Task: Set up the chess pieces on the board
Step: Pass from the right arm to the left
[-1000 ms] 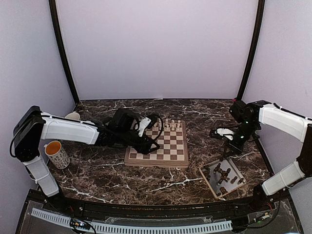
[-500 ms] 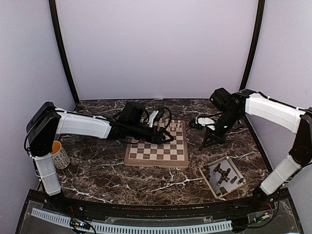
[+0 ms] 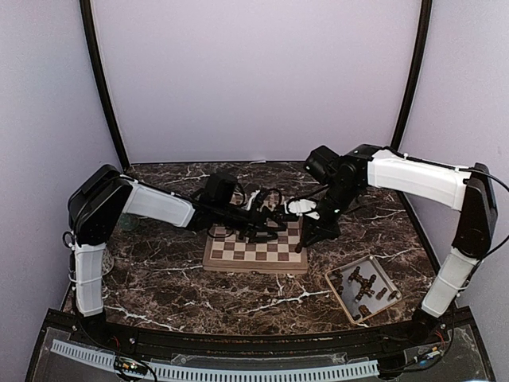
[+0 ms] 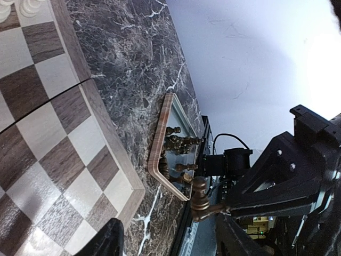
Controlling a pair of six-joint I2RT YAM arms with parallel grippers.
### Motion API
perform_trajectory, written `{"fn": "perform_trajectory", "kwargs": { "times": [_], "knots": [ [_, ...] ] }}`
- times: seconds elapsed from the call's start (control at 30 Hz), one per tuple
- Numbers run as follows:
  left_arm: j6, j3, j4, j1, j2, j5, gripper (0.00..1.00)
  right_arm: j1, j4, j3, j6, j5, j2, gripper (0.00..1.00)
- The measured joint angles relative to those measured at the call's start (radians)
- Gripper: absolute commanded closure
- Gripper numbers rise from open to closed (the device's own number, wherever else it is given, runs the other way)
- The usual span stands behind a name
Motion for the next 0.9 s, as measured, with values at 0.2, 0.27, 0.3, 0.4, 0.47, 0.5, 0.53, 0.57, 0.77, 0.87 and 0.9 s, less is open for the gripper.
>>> {"fn": "perform_trajectory", "kwargs": {
  "times": [0.2, 0.27, 0.3, 0.4, 0.47, 0.5, 0.53, 0.57, 0.77, 0.87, 0.9],
  "knots": [
    [-0.050, 0.032, 0.026, -0.003, 0.027, 0.060, 0.44, 0.045, 0.002, 0.030, -0.006, 0.013, 0.036, 1.00],
    [-0.063, 0.042, 0.031, -0.003, 0.039, 0.074, 0.45, 0.055, 0.004, 0.047, -0.007, 0.014, 0.044, 1.00],
    [-0.068, 0.045, 0.033, -0.004, 0.044, 0.082, 0.46, 0.060, 0.006, 0.054, -0.007, 0.014, 0.047, 1.00],
    [-0.082, 0.055, 0.033, -0.005, 0.057, 0.102, 0.50, 0.070, 0.010, 0.076, -0.007, 0.014, 0.058, 1.00],
    [-0.089, 0.060, 0.039, -0.005, 0.063, 0.115, 0.52, 0.075, 0.013, 0.088, -0.006, 0.014, 0.066, 1.00],
    [-0.092, 0.062, 0.040, -0.006, 0.065, 0.122, 0.53, 0.076, 0.013, 0.093, -0.007, 0.015, 0.071, 1.00],
    [-0.094, 0.064, 0.041, -0.008, 0.067, 0.127, 0.53, 0.078, 0.017, 0.095, -0.006, 0.015, 0.072, 1.00],
    [-0.096, 0.068, 0.042, -0.010, 0.071, 0.135, 0.53, 0.079, 0.018, 0.095, -0.006, 0.015, 0.074, 1.00],
    [-0.105, 0.085, 0.048, -0.028, 0.089, 0.174, 0.58, 0.083, 0.019, 0.096, -0.006, 0.016, 0.076, 1.00],
    [-0.107, 0.092, 0.052, -0.032, 0.097, 0.185, 0.63, 0.084, 0.022, 0.096, -0.003, 0.016, 0.076, 1.00],
    [-0.108, 0.092, 0.052, -0.033, 0.098, 0.190, 0.66, 0.084, 0.023, 0.096, -0.003, 0.016, 0.076, 1.00]
  ]
}}
